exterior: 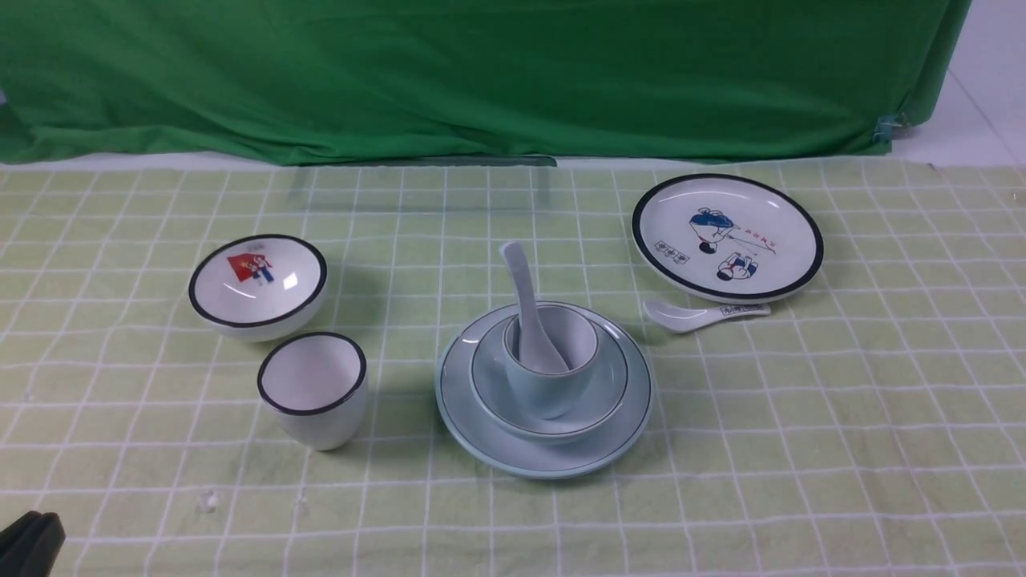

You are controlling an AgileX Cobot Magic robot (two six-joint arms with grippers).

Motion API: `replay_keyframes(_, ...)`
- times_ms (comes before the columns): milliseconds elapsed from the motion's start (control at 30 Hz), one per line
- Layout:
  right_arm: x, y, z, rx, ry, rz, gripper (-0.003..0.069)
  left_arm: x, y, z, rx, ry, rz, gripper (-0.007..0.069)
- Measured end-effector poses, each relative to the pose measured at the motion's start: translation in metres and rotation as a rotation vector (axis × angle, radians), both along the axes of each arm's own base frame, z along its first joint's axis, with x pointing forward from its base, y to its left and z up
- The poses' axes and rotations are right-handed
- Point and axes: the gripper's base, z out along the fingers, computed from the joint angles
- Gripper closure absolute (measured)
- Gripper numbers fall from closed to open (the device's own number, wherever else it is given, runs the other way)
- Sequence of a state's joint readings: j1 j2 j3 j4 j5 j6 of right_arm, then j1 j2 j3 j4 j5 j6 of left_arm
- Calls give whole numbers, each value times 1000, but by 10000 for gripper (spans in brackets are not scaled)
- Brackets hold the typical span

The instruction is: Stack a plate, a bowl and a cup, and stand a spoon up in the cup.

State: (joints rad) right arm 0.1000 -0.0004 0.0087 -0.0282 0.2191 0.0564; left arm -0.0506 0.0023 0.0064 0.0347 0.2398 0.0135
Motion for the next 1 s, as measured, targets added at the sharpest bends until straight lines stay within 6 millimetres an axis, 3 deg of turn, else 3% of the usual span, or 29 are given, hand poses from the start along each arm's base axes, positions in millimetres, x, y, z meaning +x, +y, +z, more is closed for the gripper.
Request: replay_keyframes(1000, 0, 0, 0, 0, 0, 0, 420, 0, 0, 0, 3, -3, 0, 653)
